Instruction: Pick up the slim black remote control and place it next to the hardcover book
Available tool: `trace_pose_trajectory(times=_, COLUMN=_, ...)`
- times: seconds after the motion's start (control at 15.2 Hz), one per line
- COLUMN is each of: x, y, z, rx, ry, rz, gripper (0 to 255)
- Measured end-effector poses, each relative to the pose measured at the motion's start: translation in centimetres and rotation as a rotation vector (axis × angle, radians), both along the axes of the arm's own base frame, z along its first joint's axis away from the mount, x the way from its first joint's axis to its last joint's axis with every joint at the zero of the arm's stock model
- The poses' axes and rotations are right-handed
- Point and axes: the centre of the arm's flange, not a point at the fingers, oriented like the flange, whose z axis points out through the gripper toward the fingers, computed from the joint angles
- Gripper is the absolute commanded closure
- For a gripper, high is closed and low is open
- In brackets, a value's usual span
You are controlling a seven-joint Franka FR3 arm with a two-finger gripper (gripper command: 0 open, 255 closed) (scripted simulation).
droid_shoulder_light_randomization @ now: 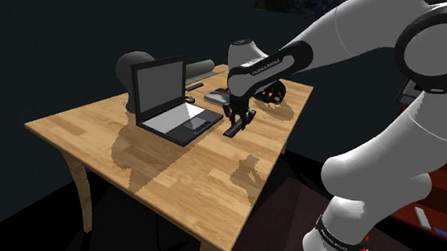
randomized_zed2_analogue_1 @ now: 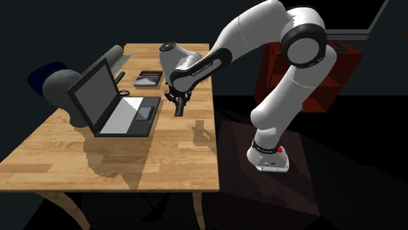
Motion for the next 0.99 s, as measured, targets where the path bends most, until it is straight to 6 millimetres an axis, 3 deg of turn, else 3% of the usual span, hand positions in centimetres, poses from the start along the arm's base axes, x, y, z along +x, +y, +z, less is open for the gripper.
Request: trace_pose_trajectory(times=0.99, x=11.1, y=-16.3, z=0.4, rx=0.0, ry=0.0, rz=0.001, gripper=255)
